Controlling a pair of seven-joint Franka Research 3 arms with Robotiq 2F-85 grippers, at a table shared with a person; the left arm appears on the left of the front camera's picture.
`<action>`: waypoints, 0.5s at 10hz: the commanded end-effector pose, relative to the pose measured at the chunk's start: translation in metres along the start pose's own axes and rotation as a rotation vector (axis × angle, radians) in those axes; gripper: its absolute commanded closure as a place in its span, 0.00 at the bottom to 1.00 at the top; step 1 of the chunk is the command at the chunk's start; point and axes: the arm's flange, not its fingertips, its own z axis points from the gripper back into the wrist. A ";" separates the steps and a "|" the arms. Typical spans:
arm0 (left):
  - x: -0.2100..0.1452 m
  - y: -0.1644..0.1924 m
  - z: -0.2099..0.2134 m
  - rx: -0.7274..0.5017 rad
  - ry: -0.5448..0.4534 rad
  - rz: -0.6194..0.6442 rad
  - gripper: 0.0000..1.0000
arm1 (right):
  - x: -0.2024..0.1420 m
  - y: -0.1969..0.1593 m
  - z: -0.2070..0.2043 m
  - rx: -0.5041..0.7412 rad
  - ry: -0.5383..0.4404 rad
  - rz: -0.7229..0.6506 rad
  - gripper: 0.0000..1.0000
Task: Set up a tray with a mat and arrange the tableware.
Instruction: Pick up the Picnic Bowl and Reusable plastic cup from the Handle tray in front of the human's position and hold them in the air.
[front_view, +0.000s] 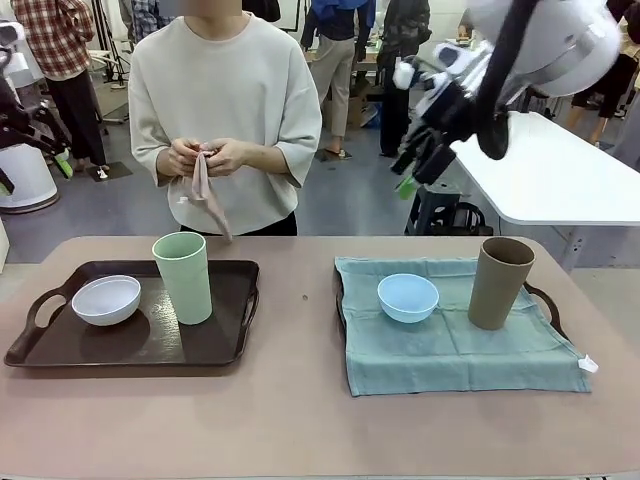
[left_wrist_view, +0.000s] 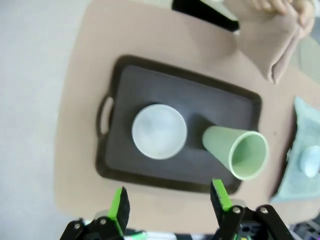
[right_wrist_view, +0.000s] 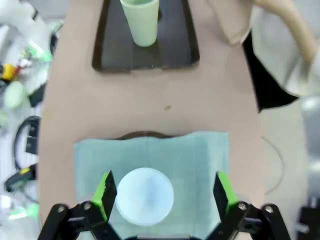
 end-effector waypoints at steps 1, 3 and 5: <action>0.010 -0.020 -0.007 0.175 -0.073 -0.002 0.14 | 0.035 -0.040 -0.051 0.001 0.021 0.149 0.00; 0.011 -0.026 -0.020 0.229 -0.115 -0.053 0.14 | 0.068 -0.073 -0.101 0.014 -0.028 0.234 0.00; 0.007 -0.023 -0.037 0.239 -0.109 -0.099 0.14 | 0.090 -0.098 -0.147 0.052 -0.106 0.297 0.00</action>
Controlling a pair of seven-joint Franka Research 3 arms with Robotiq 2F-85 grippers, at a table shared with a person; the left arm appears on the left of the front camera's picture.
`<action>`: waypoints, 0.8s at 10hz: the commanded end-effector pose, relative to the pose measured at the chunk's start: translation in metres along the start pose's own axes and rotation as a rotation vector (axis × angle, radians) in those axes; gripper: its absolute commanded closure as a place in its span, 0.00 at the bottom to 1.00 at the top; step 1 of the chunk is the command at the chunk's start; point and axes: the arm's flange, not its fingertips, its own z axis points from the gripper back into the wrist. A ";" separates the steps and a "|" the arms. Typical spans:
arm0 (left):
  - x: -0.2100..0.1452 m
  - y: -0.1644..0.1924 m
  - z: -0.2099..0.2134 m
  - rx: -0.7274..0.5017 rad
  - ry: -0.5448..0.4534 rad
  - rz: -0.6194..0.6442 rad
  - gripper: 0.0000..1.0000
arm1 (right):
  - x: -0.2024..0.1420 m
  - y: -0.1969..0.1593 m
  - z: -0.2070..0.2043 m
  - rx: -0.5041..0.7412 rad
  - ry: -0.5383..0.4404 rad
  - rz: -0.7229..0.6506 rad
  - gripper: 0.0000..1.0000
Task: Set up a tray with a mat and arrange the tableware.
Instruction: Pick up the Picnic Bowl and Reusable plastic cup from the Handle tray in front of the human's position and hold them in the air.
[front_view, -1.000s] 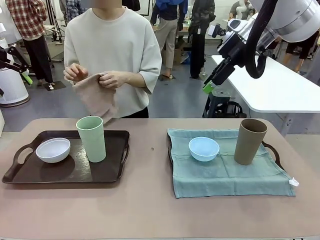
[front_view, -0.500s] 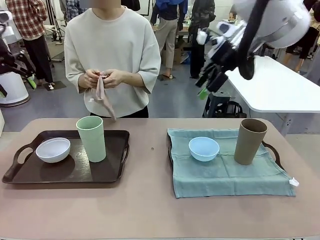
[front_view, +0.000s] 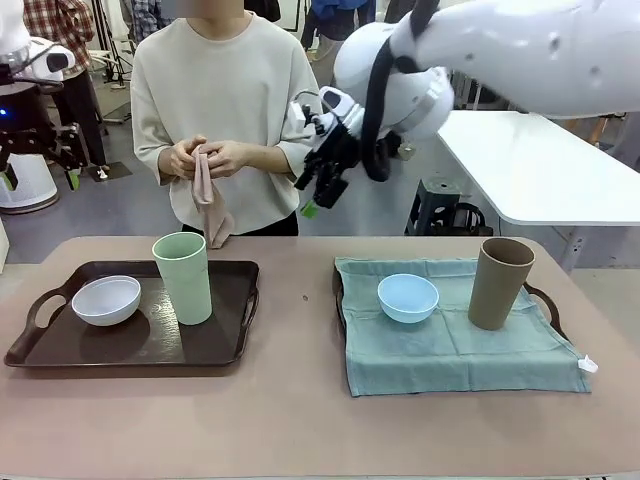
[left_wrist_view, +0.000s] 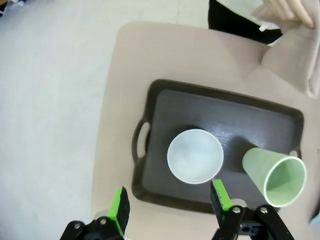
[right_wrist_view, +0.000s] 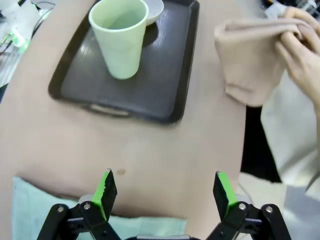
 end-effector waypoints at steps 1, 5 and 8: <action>-0.005 0.001 -0.018 0.005 0.000 -0.007 0.14 | 0.005 -0.036 -0.024 0.033 -0.073 0.045 0.00; -0.001 0.000 -0.037 -0.025 0.021 -0.003 0.14 | 0.018 -0.040 -0.071 0.209 -0.174 -0.064 0.00; -0.002 -0.002 -0.046 -0.052 0.030 0.002 0.14 | 0.037 -0.001 -0.072 0.221 -0.154 -0.165 0.00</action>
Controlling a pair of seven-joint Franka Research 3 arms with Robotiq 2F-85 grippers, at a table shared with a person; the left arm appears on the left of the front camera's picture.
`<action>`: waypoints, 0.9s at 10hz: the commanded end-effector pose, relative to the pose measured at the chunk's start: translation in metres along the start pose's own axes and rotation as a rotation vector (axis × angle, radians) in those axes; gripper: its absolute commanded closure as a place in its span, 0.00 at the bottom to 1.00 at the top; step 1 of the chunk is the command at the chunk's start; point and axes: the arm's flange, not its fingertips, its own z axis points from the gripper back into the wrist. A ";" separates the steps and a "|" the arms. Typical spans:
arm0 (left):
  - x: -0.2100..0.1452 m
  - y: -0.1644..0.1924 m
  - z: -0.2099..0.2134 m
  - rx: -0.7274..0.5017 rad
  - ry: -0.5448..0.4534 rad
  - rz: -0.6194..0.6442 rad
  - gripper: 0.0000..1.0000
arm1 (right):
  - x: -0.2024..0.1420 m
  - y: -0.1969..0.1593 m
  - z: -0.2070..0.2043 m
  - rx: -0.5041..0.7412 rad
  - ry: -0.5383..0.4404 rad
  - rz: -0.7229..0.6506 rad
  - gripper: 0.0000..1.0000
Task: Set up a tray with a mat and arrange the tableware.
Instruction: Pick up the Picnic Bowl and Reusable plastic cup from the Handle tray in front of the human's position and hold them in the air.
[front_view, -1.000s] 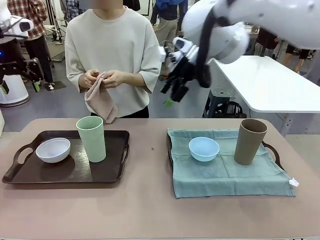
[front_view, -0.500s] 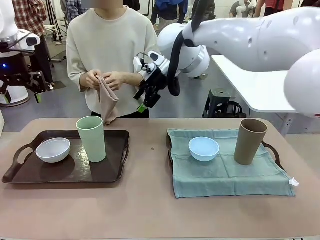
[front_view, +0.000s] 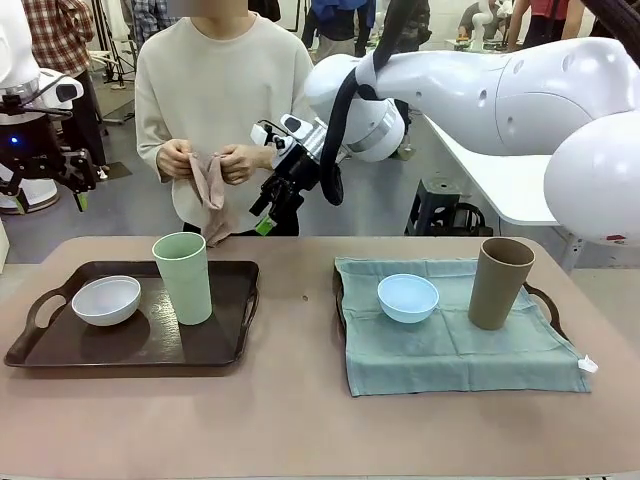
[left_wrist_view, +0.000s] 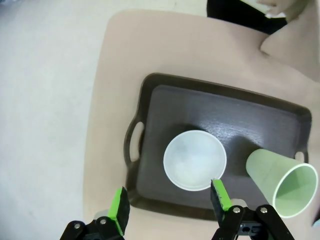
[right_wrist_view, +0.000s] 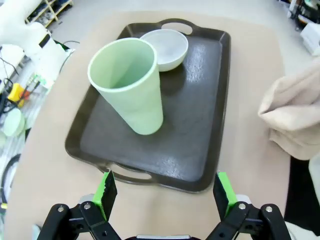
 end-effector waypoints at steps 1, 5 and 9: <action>-0.003 -0.003 -0.004 -0.038 -0.008 0.009 0.14 | 0.012 0.026 -0.003 -0.018 0.000 -0.067 0.00; 0.000 0.000 0.000 0.000 0.000 0.000 0.14 | 0.009 0.009 -0.001 0.001 0.004 -0.028 0.00; -0.004 0.016 -0.012 -0.114 0.048 -0.180 0.14 | 0.007 0.034 -0.030 0.025 -0.028 0.007 0.00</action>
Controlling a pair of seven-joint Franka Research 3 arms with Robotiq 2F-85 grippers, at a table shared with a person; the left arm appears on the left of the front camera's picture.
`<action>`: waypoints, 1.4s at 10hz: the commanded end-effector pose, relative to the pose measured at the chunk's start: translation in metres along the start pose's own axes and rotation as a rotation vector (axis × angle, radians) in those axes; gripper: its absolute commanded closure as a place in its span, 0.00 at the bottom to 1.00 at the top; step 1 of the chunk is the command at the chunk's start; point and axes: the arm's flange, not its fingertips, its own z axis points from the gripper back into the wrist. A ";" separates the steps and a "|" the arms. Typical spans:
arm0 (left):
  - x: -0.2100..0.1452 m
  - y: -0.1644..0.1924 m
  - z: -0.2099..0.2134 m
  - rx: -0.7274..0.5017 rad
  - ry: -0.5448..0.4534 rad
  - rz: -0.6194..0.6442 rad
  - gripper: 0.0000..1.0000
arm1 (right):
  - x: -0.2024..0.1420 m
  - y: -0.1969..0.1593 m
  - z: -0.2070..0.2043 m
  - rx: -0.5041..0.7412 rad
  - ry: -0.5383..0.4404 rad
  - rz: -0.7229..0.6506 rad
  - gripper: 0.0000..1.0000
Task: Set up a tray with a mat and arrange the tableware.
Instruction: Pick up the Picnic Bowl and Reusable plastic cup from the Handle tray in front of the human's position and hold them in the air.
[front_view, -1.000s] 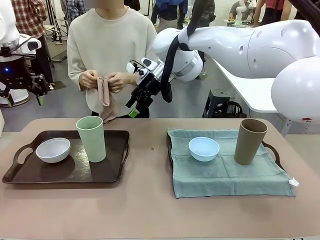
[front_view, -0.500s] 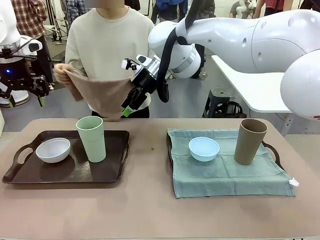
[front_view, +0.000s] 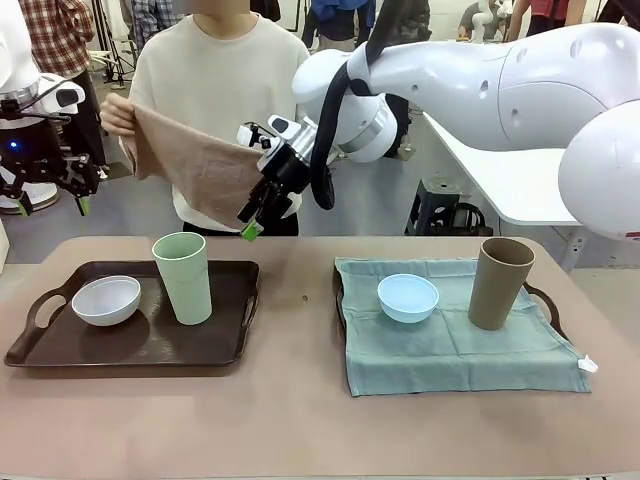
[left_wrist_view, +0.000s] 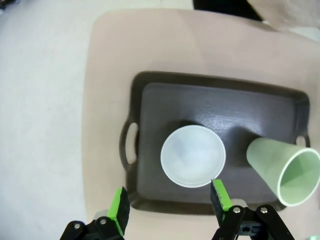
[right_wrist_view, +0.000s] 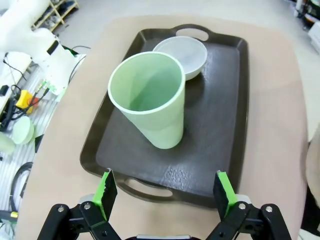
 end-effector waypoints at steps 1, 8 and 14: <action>-0.012 0.016 -0.011 -0.084 0.075 -0.121 0.14 | -0.012 0.022 -0.017 -0.008 -0.026 0.030 0.00; -0.010 0.023 -0.060 -0.119 0.085 -0.282 0.14 | -0.043 0.053 -0.072 -0.244 -0.116 -0.072 0.00; -0.006 0.029 -0.062 -0.103 0.144 -0.274 0.14 | -0.030 0.028 -0.096 0.113 -0.139 0.086 0.00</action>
